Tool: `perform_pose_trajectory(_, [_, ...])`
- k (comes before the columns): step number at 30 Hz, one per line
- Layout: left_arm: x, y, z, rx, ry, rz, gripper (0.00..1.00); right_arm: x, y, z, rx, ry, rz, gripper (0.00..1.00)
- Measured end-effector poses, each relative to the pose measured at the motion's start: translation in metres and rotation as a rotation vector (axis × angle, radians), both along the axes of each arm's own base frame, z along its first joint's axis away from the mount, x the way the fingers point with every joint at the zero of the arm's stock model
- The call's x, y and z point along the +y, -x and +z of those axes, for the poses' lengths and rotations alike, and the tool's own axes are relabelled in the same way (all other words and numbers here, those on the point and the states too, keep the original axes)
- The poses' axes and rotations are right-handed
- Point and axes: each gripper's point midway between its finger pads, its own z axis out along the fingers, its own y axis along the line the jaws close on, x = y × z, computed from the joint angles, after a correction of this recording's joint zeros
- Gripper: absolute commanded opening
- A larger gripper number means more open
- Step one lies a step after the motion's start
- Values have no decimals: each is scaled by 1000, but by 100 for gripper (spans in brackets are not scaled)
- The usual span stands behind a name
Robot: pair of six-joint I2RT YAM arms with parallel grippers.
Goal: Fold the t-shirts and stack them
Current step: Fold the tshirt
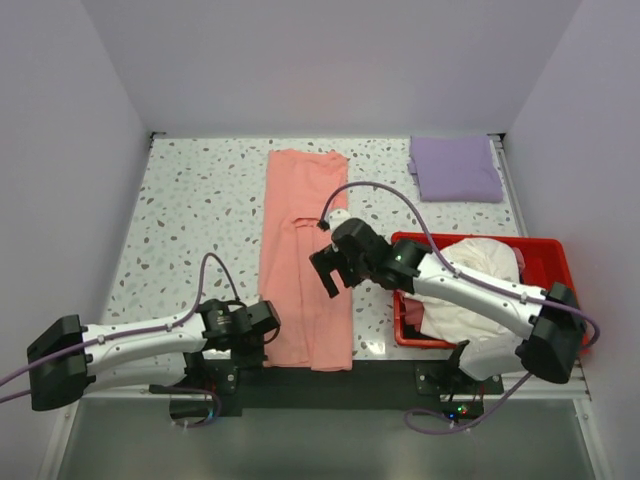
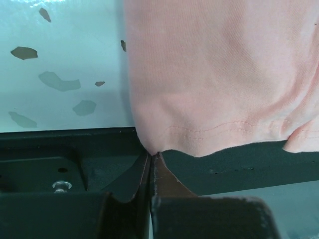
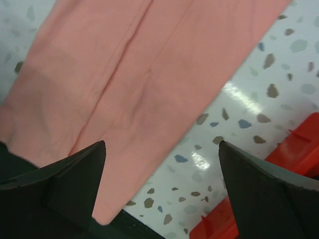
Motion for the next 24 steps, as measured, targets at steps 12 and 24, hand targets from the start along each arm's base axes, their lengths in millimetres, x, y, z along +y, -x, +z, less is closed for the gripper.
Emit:
perform_pose_trajectory(12, [2, -6, 3, -39, -3, 7, 0, -20, 161, -84, 282, 124, 356, 91])
perform_pose_trajectory(24, [2, -9, 7, -53, 0, 10, 0, -17, 205, -113, 319, 222, 459, 66])
